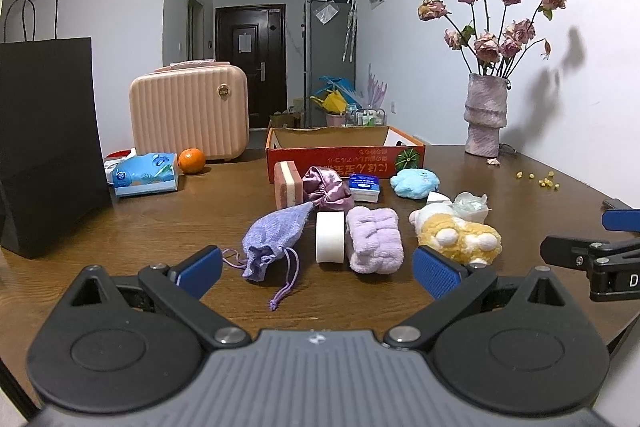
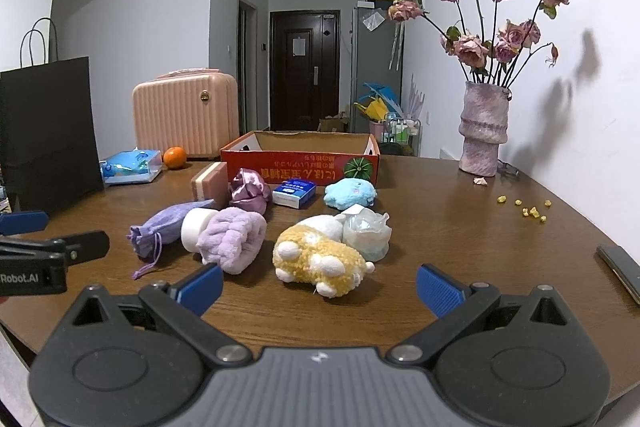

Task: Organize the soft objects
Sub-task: 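Move left tool to the lavender pouch while right tool approaches the yellow plush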

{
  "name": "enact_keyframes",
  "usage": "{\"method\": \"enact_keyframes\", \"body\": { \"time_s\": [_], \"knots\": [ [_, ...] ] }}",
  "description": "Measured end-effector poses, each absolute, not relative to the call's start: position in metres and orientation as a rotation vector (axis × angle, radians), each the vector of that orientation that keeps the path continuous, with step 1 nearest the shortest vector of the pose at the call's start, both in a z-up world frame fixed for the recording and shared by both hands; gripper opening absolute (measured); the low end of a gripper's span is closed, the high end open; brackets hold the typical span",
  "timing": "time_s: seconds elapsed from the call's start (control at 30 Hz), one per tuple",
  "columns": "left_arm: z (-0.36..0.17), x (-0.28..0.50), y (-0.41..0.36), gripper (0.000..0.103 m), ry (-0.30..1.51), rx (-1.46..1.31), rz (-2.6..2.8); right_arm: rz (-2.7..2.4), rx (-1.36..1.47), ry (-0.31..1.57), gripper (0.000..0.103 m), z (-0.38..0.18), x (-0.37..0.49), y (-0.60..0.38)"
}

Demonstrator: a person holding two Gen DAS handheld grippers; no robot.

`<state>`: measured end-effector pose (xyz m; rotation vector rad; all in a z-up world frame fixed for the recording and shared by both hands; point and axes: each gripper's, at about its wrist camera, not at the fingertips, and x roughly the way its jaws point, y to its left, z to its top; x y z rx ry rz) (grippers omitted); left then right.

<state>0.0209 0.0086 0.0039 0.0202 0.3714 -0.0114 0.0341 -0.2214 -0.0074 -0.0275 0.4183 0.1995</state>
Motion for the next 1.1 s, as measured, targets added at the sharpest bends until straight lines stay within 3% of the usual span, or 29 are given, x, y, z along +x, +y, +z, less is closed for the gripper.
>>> {"method": "enact_keyframes", "body": {
  "time_s": [1.1],
  "knots": [
    [-0.013, 0.096, 0.024, 0.103, 0.469, 0.012, 0.017, 0.191, -0.015, 0.522, 0.103, -0.027, 0.111, -0.212]
  ]
}}
